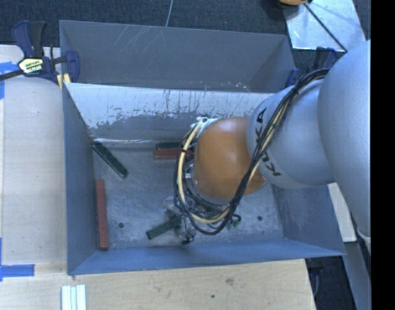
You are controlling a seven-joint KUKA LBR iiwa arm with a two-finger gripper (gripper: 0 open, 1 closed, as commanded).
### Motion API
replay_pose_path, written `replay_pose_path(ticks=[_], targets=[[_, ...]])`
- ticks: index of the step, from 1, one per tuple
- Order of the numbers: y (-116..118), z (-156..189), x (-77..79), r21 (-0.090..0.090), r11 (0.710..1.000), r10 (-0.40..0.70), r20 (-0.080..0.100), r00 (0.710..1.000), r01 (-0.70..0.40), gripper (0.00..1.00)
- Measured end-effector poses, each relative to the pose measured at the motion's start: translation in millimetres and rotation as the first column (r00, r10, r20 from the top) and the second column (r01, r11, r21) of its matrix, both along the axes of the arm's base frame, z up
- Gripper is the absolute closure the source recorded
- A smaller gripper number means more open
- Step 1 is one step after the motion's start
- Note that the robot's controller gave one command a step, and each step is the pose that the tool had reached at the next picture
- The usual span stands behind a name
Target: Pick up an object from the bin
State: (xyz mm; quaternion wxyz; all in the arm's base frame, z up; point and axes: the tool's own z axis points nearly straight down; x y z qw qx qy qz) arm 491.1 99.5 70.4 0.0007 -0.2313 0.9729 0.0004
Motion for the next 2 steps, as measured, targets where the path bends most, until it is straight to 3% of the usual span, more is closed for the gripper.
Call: replay_pose_path(ticks=[1, 2], targets=[[0, 0, 0.0, 0.000, 1.000, 0.000, 0.000, 1.000, 0.000, 1.00], [4, 169, 3.3, 0.001, 0.999, -0.032, 0.007, 0.999, 0.032, 1.00]])
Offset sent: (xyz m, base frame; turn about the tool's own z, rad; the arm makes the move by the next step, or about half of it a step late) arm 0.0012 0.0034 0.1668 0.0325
